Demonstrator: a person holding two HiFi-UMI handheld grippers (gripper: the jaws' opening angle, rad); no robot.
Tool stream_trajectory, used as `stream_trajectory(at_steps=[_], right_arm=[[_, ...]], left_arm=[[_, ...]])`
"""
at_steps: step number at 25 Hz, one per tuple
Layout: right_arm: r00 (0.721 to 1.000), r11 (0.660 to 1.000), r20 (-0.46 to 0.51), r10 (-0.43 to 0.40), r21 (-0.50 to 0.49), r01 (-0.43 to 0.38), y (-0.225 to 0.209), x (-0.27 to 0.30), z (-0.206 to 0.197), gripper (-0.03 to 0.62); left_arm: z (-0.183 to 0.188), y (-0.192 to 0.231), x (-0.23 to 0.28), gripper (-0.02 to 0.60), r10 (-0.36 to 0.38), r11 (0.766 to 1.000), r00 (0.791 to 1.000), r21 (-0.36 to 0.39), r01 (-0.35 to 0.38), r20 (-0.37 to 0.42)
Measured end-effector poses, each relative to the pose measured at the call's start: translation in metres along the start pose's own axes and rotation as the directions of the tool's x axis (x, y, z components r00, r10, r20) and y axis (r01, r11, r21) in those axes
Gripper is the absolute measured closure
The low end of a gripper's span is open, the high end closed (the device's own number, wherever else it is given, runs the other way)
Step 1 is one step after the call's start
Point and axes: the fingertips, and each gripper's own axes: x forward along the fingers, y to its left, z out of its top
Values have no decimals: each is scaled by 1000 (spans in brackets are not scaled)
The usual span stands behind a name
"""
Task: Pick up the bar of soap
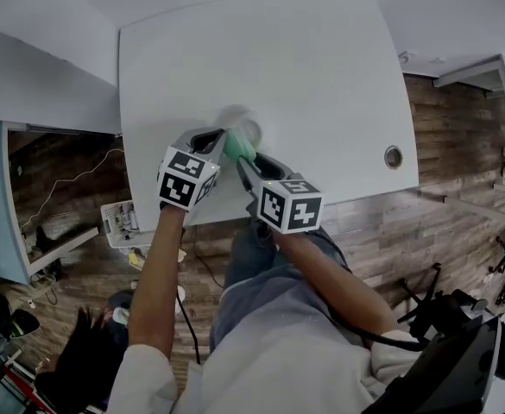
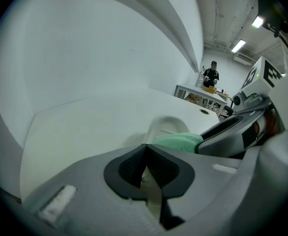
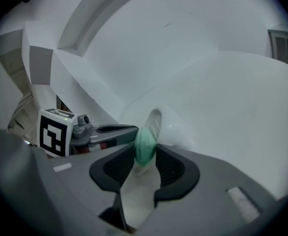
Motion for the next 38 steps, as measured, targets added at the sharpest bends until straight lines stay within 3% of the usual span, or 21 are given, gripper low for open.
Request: stream_trajectory(at_steps=[7, 15, 22, 28, 38], right_arm=[[1000, 1000, 0, 19, -20, -19, 0, -3, 1, 468], [997, 997, 39, 67, 34, -69, 0, -16, 8, 476], [992, 992, 83, 91, 76, -97, -3, -26, 15, 477], [992, 987, 52, 113, 108, -118, -8, -20, 13, 470], [993, 988, 26, 119, 98, -121, -9, -8, 10, 459]], left_arm=[[-1, -1, 2, 578, -20, 999, 999, 41, 22, -44], [-2, -5, 4, 578, -65, 992, 992, 103, 77, -111], [-7, -19, 5, 580, -106, 955, 970, 249, 161, -219], [-9, -20, 5, 580, -180, 964, 960, 155, 216, -215], [-8, -20, 6, 581, -178, 971, 965, 125, 205, -193]])
